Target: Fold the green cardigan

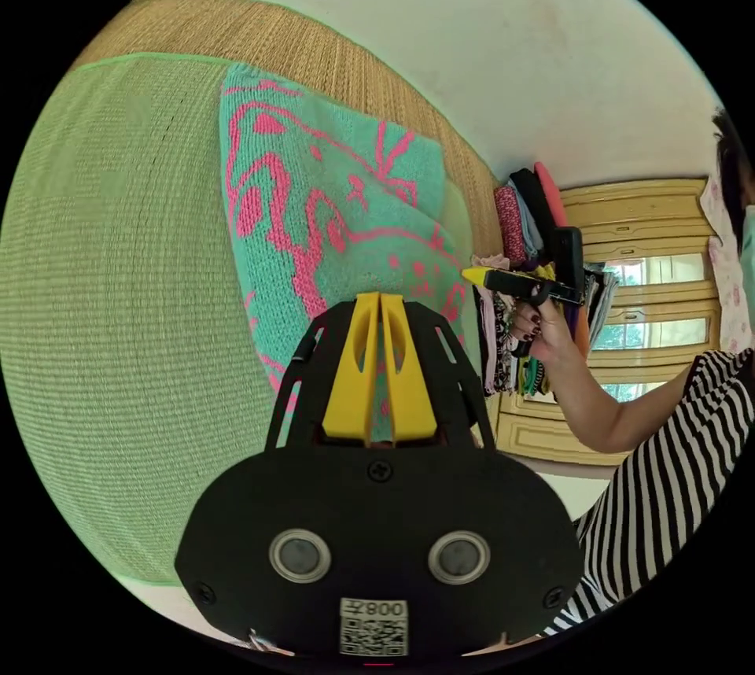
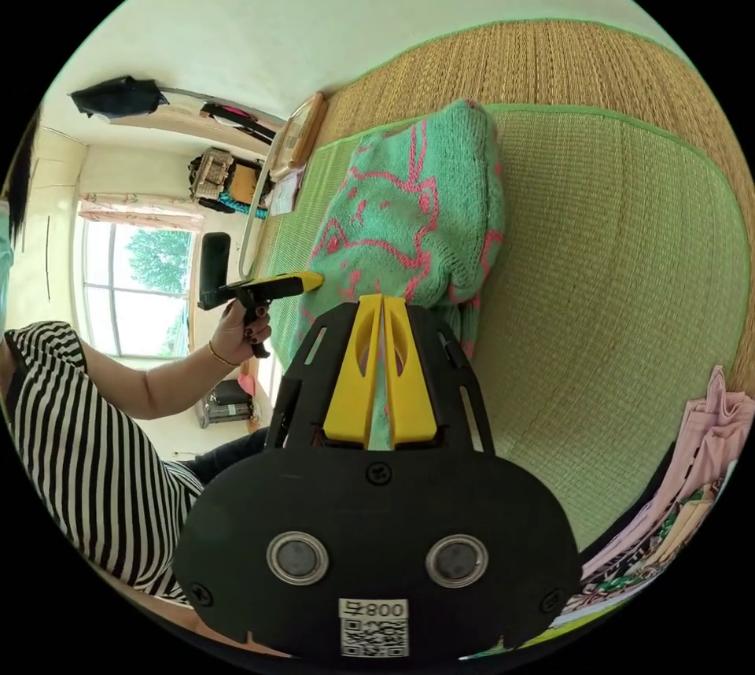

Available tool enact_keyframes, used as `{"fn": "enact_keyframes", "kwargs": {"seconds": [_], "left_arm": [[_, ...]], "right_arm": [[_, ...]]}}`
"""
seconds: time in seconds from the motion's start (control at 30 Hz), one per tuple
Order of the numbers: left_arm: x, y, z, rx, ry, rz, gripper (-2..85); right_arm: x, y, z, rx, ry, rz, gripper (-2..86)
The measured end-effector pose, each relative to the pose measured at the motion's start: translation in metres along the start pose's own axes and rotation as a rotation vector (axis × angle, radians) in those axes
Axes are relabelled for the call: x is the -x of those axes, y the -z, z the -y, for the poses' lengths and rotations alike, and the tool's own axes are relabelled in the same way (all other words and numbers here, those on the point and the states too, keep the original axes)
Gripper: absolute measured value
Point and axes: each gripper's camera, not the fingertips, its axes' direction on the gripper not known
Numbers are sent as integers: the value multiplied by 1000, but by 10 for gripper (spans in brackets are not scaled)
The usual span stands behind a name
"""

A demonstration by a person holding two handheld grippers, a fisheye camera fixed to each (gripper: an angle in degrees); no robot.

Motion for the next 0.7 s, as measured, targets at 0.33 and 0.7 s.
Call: {"fn": "enact_keyframes", "kwargs": {"seconds": [0.33, 0.7], "left_arm": [[54, 51, -7, -128, 112, -165, 42], [157, 59, -21, -74, 358, -338, 216]], "right_arm": [[-33, 6, -46, -71, -85, 3, 16], [-114, 5, -68, -126, -219, 169, 149]]}}
